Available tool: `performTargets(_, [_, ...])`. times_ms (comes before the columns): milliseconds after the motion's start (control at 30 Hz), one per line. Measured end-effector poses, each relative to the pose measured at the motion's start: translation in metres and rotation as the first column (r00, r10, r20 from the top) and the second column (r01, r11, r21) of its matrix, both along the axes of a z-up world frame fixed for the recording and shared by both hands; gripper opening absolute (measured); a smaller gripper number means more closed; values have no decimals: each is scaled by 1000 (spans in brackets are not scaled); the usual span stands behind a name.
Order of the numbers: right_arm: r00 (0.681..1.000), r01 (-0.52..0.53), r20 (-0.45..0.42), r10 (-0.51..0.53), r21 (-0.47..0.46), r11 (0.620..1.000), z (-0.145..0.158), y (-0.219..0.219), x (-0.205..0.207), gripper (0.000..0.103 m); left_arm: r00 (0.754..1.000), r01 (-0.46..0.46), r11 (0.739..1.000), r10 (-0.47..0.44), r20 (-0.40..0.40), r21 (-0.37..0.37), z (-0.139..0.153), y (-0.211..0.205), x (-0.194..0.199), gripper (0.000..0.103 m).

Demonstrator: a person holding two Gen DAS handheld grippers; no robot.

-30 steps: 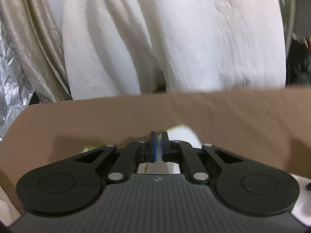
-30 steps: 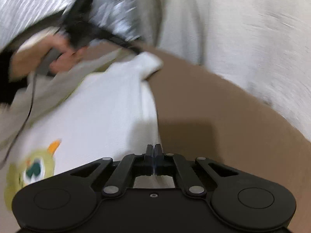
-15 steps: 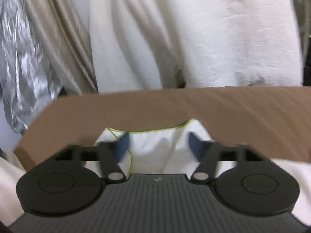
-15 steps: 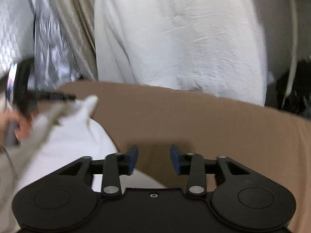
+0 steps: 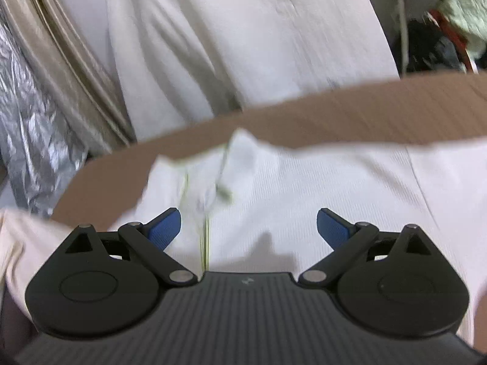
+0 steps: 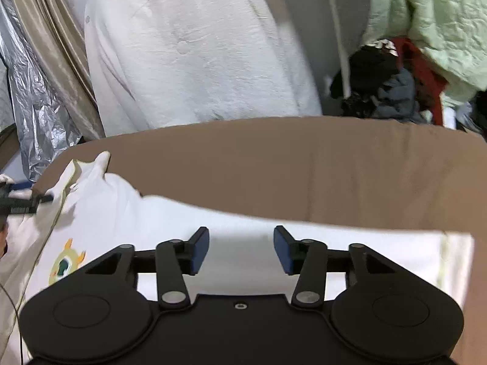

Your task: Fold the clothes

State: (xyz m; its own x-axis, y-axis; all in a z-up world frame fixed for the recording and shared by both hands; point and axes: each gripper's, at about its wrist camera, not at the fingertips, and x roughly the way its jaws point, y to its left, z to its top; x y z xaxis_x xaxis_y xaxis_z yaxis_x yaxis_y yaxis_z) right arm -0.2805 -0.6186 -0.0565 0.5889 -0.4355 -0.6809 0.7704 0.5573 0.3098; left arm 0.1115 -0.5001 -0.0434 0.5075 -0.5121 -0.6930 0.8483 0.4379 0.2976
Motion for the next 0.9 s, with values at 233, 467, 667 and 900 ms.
performTargets(233, [998,70,-4,-70,129,989,-40,36,-14,56,964,61,997,-72,-257,-51,-37,99,-90,97])
performTargets(467, [979,131,-161,-125,33,991,-69,71,-16,56,934,14,995,-48,-355,-96,-65,148,-155,98])
performTargets(667, [970,233,43,-240,127,964,-78,63,-55,60,971,75,997,-79,-227,-25,-85,146,-192,99])
performTargets(900, [873,381,221,-434,246,891,-98,32,-87,68,955,65,997,-71,-288,-31,-85,131,-184,103])
